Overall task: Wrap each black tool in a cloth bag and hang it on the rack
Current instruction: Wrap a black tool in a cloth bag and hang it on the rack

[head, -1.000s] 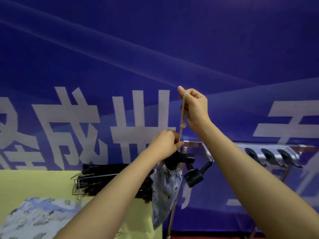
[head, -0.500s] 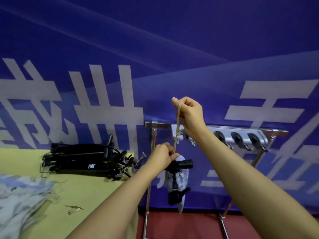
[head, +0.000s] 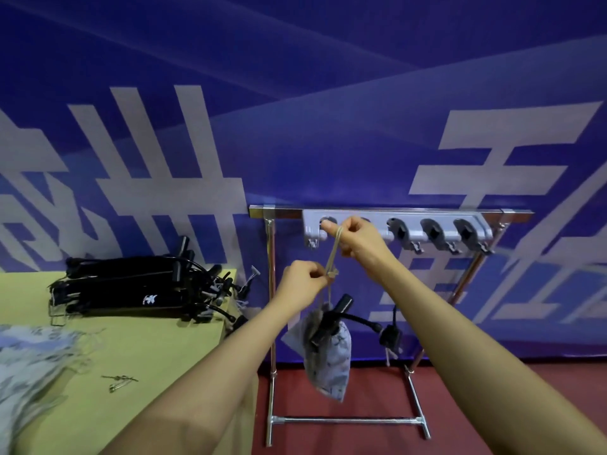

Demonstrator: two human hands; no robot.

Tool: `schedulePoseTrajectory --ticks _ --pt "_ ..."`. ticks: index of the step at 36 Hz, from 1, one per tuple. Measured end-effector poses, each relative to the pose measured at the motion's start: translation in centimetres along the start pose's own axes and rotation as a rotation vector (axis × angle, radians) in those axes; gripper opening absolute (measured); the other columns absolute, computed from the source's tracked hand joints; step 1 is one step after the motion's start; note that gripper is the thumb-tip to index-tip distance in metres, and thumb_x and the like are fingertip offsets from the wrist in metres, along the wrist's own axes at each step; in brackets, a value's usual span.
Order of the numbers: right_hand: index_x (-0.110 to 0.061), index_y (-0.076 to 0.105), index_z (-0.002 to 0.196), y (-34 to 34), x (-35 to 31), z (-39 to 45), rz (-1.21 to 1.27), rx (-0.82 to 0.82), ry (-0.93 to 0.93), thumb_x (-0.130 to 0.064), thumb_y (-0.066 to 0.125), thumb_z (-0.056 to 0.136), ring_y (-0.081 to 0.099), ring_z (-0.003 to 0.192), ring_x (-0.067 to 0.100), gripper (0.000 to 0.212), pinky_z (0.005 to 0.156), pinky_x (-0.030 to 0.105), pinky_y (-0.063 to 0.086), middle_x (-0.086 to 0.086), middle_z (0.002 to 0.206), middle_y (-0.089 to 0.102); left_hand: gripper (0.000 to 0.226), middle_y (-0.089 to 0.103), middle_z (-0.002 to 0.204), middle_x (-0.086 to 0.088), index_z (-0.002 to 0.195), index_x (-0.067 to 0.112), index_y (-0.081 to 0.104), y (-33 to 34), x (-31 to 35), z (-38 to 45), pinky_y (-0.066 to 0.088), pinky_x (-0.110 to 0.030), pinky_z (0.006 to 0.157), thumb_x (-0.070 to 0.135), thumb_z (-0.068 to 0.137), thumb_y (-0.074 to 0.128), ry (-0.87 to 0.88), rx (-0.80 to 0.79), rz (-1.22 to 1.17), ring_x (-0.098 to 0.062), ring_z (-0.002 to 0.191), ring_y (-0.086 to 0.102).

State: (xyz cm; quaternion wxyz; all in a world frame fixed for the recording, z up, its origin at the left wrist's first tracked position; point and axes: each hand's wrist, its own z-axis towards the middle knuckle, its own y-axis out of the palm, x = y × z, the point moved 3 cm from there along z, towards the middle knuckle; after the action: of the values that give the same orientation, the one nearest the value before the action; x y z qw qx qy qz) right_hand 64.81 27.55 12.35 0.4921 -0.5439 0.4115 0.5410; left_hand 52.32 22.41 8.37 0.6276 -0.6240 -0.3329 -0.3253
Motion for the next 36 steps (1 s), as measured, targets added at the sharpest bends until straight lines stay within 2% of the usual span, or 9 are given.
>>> schedulePoseTrajectory --ticks 3,5,10,14,17,20,29,33,36 --pt "-0.022 0.034 0.05 0.1 1.2 -0.5 0.015 -0.044 0.082 -0.036 0.074 0.079 0.033 0.043 0.01 0.052 0.049 0.024 0.037 -0.007 0.043 0.032 0.016 0.069 0.076 -0.009 0.086 0.003 0.072 0.2 -0.6 -0.2 0.041 -0.026 0.065 0.018 0.083 0.069 -0.001 -0.045 0.0 -0.011 0.067 0.055" --pt "-0.021 0.035 0.046 0.2 1.6 -1.0 0.025 -0.073 0.105 -0.033 0.072 0.082 0.038 0.042 0.009 0.053 0.051 0.022 0.043 -0.009 0.04 0.035 0.014 0.066 0.072 -0.007 0.084 0.003 0.071 0.3 -1.1 -0.3 0.041 -0.026 0.065 0.017 0.083 0.068 -0.024 -0.042 -0.019 -0.009 0.061 0.054" --pt "-0.008 0.054 0.061 -0.1 3.2 -1.6 0.159 -0.181 0.203 -0.018 0.065 0.087 0.061 0.056 0.014 0.03 0.064 0.026 0.052 -0.003 0.047 0.058 0.014 0.057 0.06 0.002 0.076 0.012 0.057 0.0 -1.5 0.0 0.042 -0.017 0.053 0.005 0.088 0.06 -0.072 0.025 -0.201 -0.005 0.054 0.057" --pt "-0.01 0.069 0.064 0.1 3.8 -2.1 0.102 -0.32 0.277 -0.006 0.059 0.09 0.04 0.04 0.011 0.028 0.051 0.026 0.042 0.006 0.054 0.054 0.024 0.059 0.065 0.001 0.074 0.016 0.049 -0.6 -1.3 0.5 0.045 -0.019 0.056 0.001 0.093 0.05 -0.07 0.062 -0.299 -0.008 0.056 0.055" --pt "-0.006 0.073 0.075 0.0 3.8 -1.8 -0.011 -0.342 0.306 -0.001 0.049 0.09 0.027 0.043 0.012 0.029 0.05 0.028 0.034 0.002 0.051 0.039 0.026 0.058 0.068 -0.002 0.075 0.014 0.047 -1.0 -2.1 1.0 0.045 -0.019 0.054 -0.003 0.094 0.044 -0.082 0.082 -0.316 -0.011 0.058 0.054" --pt "-0.004 0.071 0.077 0.4 3.6 -1.3 -0.165 -0.278 0.287 -0.007 0.053 0.089 0.024 0.047 0.013 0.021 0.047 0.025 0.024 -0.003 0.052 0.03 0.026 0.057 0.066 -0.003 0.074 0.015 0.046 -1.3 -3.0 1.4 0.044 -0.014 0.049 -0.001 0.094 0.046 -0.116 0.088 -0.306 -0.012 0.056 0.053" --pt "-0.006 0.063 0.083 2.8 4.7 1.5 -0.266 0.093 0.042 -0.01 0.054 0.093 0.044 0.05 0.015 0.014 0.051 0.027 0.037 0.004 0.058 0.054 0.029 0.057 0.064 -0.003 0.067 0.016 0.046 -1.1 -3.8 4.1 0.039 -0.009 0.043 0.0 0.091 0.05 -0.178 0.151 -0.312 -0.009 0.055 0.052" --pt "-0.007 0.064 0.085 3.6 5.5 3.1 -0.35 0.208 -0.006 -0.011 0.054 0.093 0.05 0.057 0.016 0.013 0.052 0.023 0.039 0.007 0.07 0.062 0.03 0.057 0.062 0.0 0.065 0.018 0.047 -0.8 -4.4 5.6 0.046 -0.026 0.063 0.003 0.09 0.052 -0.207 0.198 -0.313 -0.02 0.064 0.057" --pt "-0.006 0.065 0.09 3.8 6.2 3.8 -0.404 0.26 -0.033 -0.014 0.053 0.094 0.056 0.065 0.015 0.015 0.06 0.031 0.045 0.002 0.076 0.064 0.027 0.059 0.064 0.001 0.067 0.018 0.048 -0.8 -4.4 6.6 0.046 -0.027 0.063 0.006 0.091 0.051 -0.213 0.2 -0.318 -0.016 0.06 0.055"
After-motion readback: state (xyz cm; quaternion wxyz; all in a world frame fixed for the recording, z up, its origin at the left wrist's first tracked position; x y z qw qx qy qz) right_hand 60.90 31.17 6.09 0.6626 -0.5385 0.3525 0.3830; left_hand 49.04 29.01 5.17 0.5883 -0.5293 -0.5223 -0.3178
